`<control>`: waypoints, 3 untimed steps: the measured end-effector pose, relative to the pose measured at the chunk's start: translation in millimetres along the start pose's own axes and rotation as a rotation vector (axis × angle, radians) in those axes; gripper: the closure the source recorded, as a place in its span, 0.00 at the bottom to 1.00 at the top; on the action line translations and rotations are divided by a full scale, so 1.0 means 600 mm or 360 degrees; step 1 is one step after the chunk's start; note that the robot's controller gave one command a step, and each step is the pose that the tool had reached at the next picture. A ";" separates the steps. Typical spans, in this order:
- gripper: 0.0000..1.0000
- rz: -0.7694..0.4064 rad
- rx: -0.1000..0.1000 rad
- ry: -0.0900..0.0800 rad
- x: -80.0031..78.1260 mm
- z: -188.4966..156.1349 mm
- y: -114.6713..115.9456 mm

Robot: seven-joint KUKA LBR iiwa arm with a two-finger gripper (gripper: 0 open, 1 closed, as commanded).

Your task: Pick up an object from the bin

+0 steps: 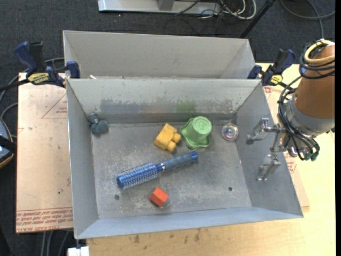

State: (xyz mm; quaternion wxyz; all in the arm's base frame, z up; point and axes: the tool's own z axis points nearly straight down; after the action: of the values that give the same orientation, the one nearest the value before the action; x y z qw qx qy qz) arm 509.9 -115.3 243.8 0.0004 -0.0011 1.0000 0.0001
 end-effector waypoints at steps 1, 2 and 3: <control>0.00 0.0248 -0.0004 0.0007 -0.100 0.221 0.057; 0.00 0.0041 -0.0006 -0.0008 -0.170 0.226 0.175; 0.00 0.0285 0.0007 -0.0019 -0.188 0.272 0.225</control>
Offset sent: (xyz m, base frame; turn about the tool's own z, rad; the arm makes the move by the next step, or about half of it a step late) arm 0.0601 0.0315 -0.1275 0.1589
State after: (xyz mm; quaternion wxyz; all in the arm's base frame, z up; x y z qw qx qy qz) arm 622.3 20.0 81.0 0.0062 0.0883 0.9961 -0.0021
